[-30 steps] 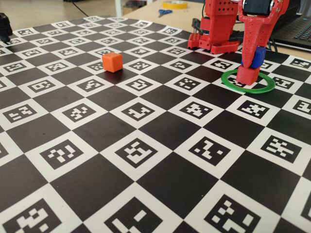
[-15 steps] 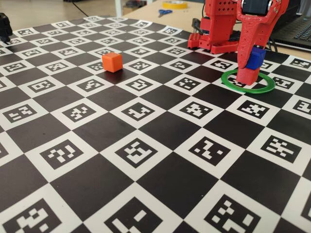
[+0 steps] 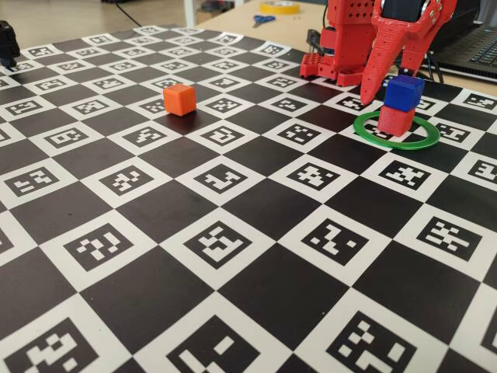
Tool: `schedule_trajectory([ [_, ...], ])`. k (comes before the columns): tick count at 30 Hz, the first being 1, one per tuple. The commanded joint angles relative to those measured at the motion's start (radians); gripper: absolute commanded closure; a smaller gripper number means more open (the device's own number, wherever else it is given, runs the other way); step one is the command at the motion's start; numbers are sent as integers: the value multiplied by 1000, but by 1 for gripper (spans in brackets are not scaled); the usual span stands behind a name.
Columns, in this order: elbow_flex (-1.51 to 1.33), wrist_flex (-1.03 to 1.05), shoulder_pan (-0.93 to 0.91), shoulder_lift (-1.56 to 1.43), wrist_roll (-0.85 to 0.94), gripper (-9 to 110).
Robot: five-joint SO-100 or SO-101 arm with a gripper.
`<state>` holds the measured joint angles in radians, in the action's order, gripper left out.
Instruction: Grab the red cube then put it in the green circle then put the blue cube on top and finally the orange cube on top
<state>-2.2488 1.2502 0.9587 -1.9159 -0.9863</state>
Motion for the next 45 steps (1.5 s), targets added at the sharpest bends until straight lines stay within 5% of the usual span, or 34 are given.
schedule_trajectory([
  [1,97,40,5,-57,17,51],
  [10,259,178,-64,-87,54,51],
  [23,667,479,-417,-31,259,49],
  [34,994,588,-821,218,827,55],
  [45,1039,589,-1080,356,1152,62],
])
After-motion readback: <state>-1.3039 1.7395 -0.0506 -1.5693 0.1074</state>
